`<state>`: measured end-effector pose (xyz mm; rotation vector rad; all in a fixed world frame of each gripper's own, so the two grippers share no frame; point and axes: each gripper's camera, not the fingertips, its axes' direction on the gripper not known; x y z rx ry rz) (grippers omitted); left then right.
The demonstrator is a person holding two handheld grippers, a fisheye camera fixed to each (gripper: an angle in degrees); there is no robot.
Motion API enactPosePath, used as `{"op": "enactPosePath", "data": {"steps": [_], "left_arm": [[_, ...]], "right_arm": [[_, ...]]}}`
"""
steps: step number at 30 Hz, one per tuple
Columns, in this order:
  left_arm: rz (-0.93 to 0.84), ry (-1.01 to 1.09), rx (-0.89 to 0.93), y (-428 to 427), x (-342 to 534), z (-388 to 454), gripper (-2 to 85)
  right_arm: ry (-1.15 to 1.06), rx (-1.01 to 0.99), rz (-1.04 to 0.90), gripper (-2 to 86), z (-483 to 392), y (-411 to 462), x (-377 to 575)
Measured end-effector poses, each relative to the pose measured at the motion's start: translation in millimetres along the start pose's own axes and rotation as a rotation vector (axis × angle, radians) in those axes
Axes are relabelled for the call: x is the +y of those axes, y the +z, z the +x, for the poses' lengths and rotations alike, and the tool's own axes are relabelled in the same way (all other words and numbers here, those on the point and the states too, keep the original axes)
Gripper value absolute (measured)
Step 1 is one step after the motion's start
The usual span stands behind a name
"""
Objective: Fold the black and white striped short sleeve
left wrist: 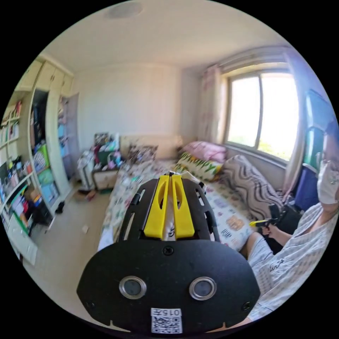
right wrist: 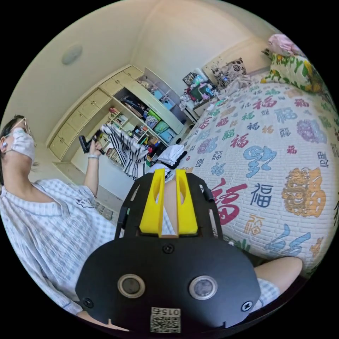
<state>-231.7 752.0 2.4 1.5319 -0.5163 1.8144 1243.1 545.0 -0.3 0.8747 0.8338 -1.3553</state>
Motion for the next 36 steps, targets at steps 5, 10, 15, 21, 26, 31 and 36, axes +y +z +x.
{"op": "enactPosePath", "data": {"steps": [5,10,15,21,26,31,36], "left_arm": [[0.227,0.224,0.222,-77,-69,169,-0.6],[0.344,0.316,0.425,-84,-84,279,-0.7],[0.347,0.341,0.63,-66,-91,323,-0.7],[0.29,0.259,0.855,-1,-106,332,-0.6],[0.226,0.147,0.855,73,-141,317,-0.3],[0.144,0.095,0.806,124,-153,303,1.6],[0.086,0.212,0.889,109,-65,276,10.0]], "right_arm": [[-0.215,0.119,-0.004,9.2,-67,-68,52],[-0.377,0.25,-0.012,13.5,-115,-120,79],[-0.415,0.504,0.215,16.4,-148,-170,72],[-0.574,0.539,0.219,2.3,-197,-210,77],[-0.599,0.454,0.112,0.2,-219,-192,81],[-0.521,0.224,0.289,-0.2,-228,-198,56],[-0.374,0.077,0.362,-0.3,-217,-193,46]]}}
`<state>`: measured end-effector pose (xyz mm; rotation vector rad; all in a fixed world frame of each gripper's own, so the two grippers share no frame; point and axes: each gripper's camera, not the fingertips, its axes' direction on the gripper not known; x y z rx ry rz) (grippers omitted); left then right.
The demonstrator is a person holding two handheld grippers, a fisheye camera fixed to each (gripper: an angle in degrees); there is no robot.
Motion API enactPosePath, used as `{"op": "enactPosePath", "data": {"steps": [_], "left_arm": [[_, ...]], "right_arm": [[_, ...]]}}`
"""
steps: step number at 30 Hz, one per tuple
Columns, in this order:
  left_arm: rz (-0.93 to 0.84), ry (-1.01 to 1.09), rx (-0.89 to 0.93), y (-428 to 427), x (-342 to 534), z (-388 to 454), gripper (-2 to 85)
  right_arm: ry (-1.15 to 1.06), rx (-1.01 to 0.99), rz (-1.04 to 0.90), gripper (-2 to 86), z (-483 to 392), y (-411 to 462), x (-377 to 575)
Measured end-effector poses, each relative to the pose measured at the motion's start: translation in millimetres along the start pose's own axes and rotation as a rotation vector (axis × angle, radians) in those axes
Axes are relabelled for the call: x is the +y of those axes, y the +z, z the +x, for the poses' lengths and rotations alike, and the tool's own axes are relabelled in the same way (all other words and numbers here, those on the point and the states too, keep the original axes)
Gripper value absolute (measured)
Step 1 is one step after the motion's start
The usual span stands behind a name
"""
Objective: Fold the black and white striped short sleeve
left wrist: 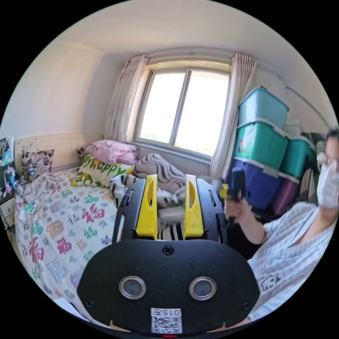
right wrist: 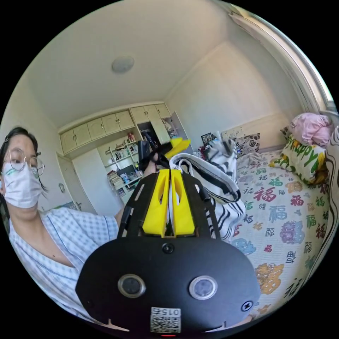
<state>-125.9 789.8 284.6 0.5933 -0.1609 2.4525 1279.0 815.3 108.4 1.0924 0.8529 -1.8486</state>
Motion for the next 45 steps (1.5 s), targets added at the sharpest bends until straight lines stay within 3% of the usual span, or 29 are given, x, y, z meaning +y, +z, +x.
{"op": "enactPosePath", "data": {"steps": [5,8,11,13,14,16,25,33,39,45], "left_arm": [[-0.085,-0.065,-0.179,-34,193,65,12.9],[-0.117,-0.171,-0.088,-13,253,91,16.2],[-0.165,-0.136,-0.091,16,273,123,17.8],[-0.135,-0.113,-0.163,21,279,137,16.0],[-0.081,-0.11,-0.235,20,285,141,8.9],[0.001,-0.079,-0.313,15,294,144,3.5],[0.13,0.031,-0.388,-40,236,135,0.0],[0.267,0.282,-0.367,-70,161,192,-0.2],[0.268,0.317,-0.349,-77,161,216,-0.2],[0.241,0.289,-0.384,-94,185,223,-0.2]], "right_arm": [[0.127,0.055,0.053,-0.3,10,-5,23],[0.191,-0.011,0.088,-0.2,15,-6,41],[0.251,0.017,0.15,-0.2,12,-13,54],[0.254,0.062,0.164,-0.2,4,-20,58],[0.241,0.081,0.162,-0.2,-3,-24,59],[0.221,0.103,0.155,-0.2,-14,-29,60],[0.098,0.325,0.086,0.7,-60,-64,83],[-0.139,0.575,-0.053,5.5,-116,-63,123],[-0.197,0.433,-0.129,12.4,-136,-38,140],[-0.233,0.35,-0.098,9.0,-171,-63,157]]}}
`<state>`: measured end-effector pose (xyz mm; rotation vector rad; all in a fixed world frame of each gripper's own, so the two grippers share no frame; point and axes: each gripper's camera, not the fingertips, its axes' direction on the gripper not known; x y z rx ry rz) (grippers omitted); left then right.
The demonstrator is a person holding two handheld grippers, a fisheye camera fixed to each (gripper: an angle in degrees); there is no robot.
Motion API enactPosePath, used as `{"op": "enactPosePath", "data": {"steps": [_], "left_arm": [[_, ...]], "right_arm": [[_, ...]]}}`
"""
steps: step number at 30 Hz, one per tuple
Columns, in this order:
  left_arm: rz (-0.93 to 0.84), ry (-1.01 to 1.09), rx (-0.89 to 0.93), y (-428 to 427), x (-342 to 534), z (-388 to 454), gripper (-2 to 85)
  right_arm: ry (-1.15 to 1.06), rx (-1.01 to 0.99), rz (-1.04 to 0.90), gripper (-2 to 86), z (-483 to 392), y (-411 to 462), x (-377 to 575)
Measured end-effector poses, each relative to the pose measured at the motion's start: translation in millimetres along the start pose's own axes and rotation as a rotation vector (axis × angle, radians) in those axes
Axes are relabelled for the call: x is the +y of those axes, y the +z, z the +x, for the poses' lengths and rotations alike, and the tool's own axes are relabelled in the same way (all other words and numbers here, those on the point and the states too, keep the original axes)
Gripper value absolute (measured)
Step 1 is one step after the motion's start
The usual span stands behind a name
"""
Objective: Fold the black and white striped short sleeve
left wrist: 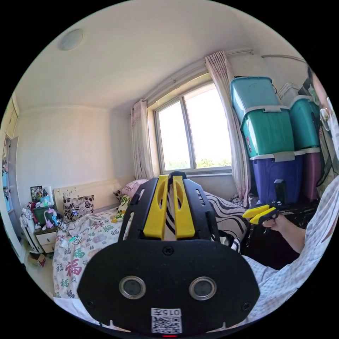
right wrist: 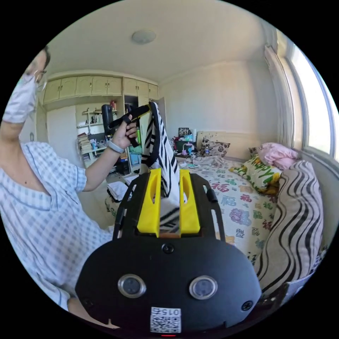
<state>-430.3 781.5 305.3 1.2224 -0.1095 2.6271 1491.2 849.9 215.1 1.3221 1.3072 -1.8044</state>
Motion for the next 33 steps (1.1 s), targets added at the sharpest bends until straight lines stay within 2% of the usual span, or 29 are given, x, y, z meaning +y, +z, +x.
{"op": "enactPosePath", "data": {"steps": [3,7,9,11,15,18,22,24,27,33], "left_arm": [[-0.038,-0.016,-0.005,-5,9,5,-0.2],[-0.107,0.007,0.013,1,20,24,-0.2],[-0.135,0.032,-0.009,1,26,35,-0.2],[-0.148,0.049,-0.033,-7,34,41,-0.1],[-0.185,0.065,-0.075,-22,43,34,-0.1],[-0.197,0.062,-0.099,-35,54,20,0.0],[-0.183,0.073,-0.178,-54,72,2,0.3],[-0.168,0.104,-0.216,-61,74,-3,0.5],[-0.128,0.201,-0.242,-68,68,3,0.6],[0.12,0.243,-0.374,-97,53,33,0.7]], "right_arm": [[-0.112,0.076,0.007,8.7,-29,-17,-3],[-0.183,-0.11,-0.107,10.9,-58,34,-10],[-0.223,-0.042,-0.202,10.7,-75,75,-5],[-0.179,0.139,-0.178,8.1,-87,114,7],[-0.2,0.084,-0.173,6.2,-105,137,19],[-0.21,0.143,-0.184,2.4,-112,139,24],[-0.141,0.265,-0.116,0.7,-96,102,7],[-0.103,0.26,-0.05,0.4,-84,74,-14],[-0.065,0.352,0.103,0.1,-77,22,-59],[-0.168,0.7,0.393,-0.2,-139,-36,-117]]}}
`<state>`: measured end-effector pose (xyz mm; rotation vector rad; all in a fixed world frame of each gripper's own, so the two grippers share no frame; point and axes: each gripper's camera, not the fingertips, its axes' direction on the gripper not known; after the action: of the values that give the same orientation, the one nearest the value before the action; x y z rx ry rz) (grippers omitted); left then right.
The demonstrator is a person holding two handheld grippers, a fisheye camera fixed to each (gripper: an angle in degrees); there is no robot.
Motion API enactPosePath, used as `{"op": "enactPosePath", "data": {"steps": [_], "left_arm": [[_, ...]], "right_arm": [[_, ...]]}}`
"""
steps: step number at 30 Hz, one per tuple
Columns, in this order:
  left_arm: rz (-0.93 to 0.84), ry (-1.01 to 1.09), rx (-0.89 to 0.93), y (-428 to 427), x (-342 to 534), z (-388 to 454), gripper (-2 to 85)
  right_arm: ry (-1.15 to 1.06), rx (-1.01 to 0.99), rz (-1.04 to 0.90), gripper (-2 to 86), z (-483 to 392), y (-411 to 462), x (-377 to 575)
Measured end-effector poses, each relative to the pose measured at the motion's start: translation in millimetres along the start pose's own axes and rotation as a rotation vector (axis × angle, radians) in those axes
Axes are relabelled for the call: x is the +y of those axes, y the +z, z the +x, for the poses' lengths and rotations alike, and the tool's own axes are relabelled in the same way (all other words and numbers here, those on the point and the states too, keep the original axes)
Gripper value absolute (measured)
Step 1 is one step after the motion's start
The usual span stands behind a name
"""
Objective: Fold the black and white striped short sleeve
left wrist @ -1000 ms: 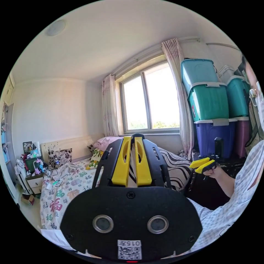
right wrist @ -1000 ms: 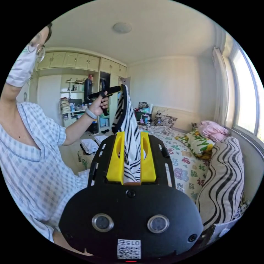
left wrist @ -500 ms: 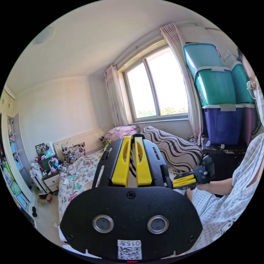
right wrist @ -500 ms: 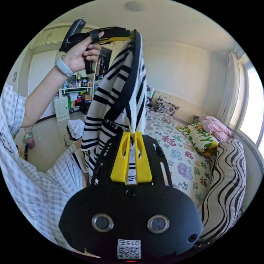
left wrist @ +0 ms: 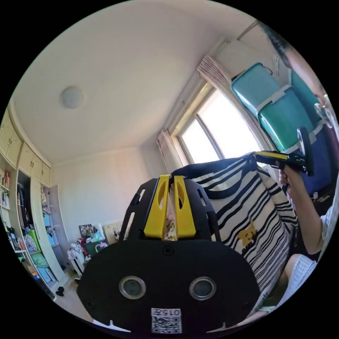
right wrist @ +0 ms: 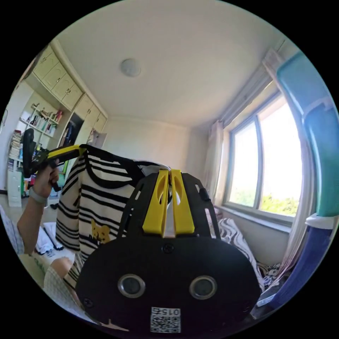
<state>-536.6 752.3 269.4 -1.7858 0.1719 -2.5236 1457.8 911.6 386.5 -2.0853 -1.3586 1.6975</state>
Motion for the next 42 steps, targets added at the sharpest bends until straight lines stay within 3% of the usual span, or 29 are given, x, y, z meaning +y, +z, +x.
{"op": "enactPosePath", "data": {"steps": [10,18,21,27,29,31,32,36,42], "left_arm": [[0.296,0.083,-0.322,-8,18,30,0.6],[0.131,0.148,-0.243,152,83,-4,0.5],[-0.038,0.183,-0.183,265,138,-12,0.5],[-0.442,0.243,-0.089,540,328,-9,0.9],[-0.705,0.22,-0.015,649,435,-14,1.3],[-0.914,0.118,0.09,695,513,-27,1.5],[-0.968,0.015,0.146,702,557,-40,1.6],[-0.98,-0.2,0.251,647,667,-77,1.9],[-1.299,-0.626,0.381,513,798,-154,7.1]], "right_arm": [[-0.121,0.355,0.338,-0.4,-21,-34,-35],[-0.193,0.43,0.261,-0.2,15,80,-29],[-0.209,0.417,0.148,-0.1,39,157,-13],[-0.226,0.344,-0.301,1.7,104,392,73],[-0.127,0.143,-0.567,5.1,147,498,134],[0.023,-0.007,-0.784,6.2,181,551,180],[0.102,-0.105,-0.851,6.5,197,565,207],[0.088,-0.145,-0.914,7.6,220,543,277],[0.274,-0.275,-1.339,10.8,244,466,393]]}}
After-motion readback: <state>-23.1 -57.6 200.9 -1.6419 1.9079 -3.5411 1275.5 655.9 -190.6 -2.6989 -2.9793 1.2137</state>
